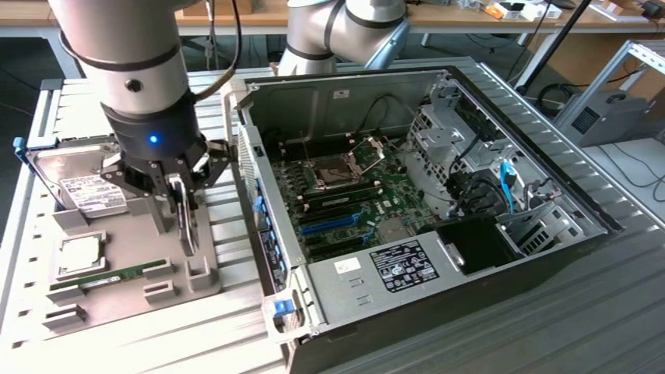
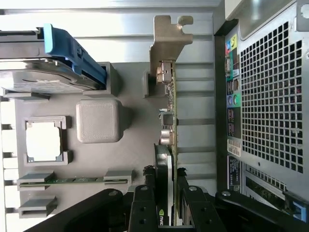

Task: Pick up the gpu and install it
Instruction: 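Pick up the gpu and move the gpu toward the slot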

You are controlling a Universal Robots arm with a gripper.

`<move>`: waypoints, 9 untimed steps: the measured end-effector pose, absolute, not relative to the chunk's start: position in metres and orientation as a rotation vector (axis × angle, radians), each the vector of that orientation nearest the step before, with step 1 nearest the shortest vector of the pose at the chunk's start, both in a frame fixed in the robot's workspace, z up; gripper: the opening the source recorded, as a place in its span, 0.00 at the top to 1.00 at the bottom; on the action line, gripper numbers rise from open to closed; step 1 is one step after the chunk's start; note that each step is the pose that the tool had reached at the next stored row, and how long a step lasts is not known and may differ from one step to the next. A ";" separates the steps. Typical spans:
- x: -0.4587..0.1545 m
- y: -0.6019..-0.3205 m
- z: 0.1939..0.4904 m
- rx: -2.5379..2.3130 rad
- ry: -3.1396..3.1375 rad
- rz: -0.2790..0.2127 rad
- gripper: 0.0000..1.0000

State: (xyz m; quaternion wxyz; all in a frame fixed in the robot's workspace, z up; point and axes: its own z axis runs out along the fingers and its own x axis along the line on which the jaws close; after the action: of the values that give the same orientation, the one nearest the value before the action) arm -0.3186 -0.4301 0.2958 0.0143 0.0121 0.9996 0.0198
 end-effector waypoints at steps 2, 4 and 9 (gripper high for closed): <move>-0.319 -0.430 0.309 0.037 3.112 0.061 0.73; -0.319 -0.430 0.318 0.036 3.112 0.060 0.73; -0.319 -0.430 0.343 0.035 3.112 0.054 0.73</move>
State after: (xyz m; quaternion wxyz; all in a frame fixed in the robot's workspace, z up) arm -0.3186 -0.4299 0.3427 0.0144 0.0114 0.9997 0.0175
